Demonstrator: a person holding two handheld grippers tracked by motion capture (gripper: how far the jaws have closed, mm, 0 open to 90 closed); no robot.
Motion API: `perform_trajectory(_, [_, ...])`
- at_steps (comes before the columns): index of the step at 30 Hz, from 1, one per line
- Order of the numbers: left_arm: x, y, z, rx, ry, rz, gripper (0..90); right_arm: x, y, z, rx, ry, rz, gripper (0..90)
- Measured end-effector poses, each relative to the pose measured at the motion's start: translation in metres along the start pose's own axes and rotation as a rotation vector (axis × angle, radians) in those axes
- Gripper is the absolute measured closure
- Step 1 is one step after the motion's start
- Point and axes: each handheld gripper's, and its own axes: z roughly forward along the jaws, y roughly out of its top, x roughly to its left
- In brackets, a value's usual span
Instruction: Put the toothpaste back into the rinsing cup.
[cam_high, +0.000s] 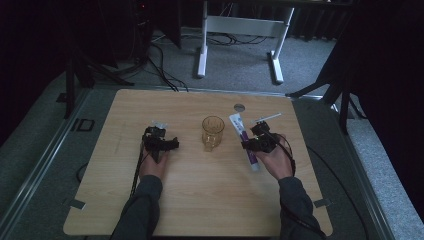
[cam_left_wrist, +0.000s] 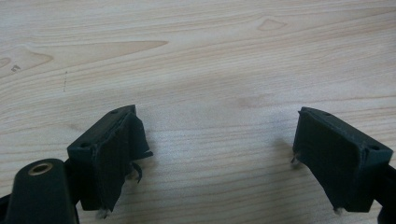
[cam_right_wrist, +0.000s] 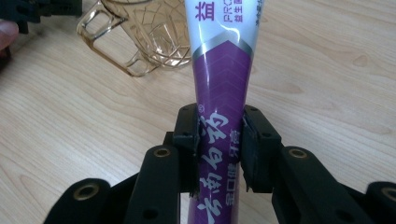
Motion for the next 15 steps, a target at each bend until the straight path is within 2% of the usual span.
perform_trajectory(15, [-0.0001, 0.0000, 0.0001, -0.001, 0.000, -0.001, 14.4, 0.0035, 0.0074, -0.0013, -0.051, -0.004, 0.010, 70.7])
